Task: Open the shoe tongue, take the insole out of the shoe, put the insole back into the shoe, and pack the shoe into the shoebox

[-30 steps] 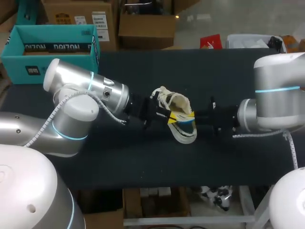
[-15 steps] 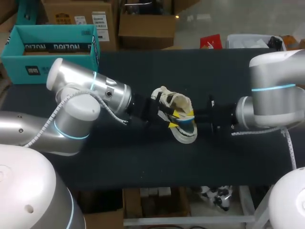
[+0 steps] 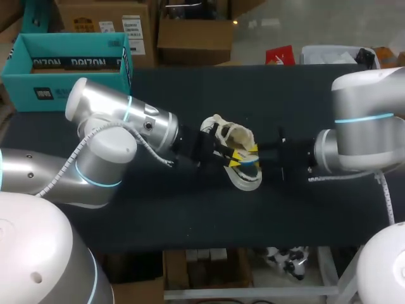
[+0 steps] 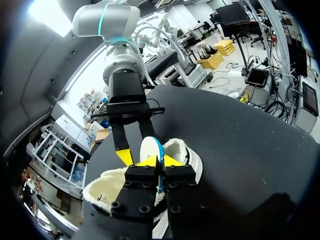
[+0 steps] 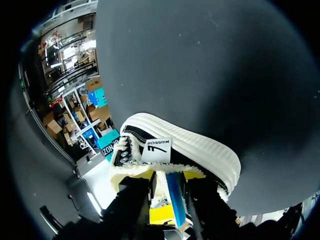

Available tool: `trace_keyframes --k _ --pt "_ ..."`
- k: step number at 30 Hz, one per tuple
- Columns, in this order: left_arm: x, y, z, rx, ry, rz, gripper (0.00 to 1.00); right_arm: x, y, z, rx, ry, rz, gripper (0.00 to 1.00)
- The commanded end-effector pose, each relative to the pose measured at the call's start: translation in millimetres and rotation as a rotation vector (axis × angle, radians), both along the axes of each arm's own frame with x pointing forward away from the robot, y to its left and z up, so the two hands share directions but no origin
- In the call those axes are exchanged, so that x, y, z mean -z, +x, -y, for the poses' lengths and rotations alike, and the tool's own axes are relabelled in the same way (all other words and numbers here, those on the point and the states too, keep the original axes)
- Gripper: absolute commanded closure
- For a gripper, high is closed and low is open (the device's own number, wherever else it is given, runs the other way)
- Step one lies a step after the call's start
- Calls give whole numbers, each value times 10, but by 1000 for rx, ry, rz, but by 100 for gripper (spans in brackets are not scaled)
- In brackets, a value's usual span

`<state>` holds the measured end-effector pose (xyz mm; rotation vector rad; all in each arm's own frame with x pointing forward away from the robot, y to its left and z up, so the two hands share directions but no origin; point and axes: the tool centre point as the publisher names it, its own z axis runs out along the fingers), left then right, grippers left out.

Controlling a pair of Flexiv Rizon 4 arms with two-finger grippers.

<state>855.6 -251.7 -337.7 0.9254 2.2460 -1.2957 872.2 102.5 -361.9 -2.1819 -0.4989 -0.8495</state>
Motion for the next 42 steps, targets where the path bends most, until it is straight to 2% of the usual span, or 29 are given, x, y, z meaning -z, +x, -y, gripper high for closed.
trace_keyframes --k 1,5,8,9,21,22,23,25,32,40,42 --pt "40 17 21 -3 -1 -2 100 -149 -196 62 29 -22 10 53" --pt "41 17 17 -6 -2 -4 100 -203 -258 72 37 -30 15 75" --pt "40 17 16 -7 -4 -3 100 -210 -266 70 39 -35 16 98" --pt "40 18 16 -7 -4 -3 100 -210 -268 68 38 -36 15 100" --pt "40 24 32 -17 5 -14 100 -126 -215 27 3 -36 -8 100" --pt "39 26 28 -19 5 -15 99 -115 -198 21 -4 -36 -9 100" --pt "36 30 19 -21 6 -16 82 -104 -181 16 -7 -36 -11 100" --pt "35 34 5 -25 7 -19 76 -89 -147 4 -13 -38 -10 100" --pt "97 94 -10 -40 18 -44 87 -40 -22 -16 -28 -47 -16 100" --pt "108 109 -80 -59 20 -54 81 47 42 -57 -40 -52 -34 100" --pt "102 100 -107 -67 21 -55 69 59 42 -64 -41 -52 -36 100"
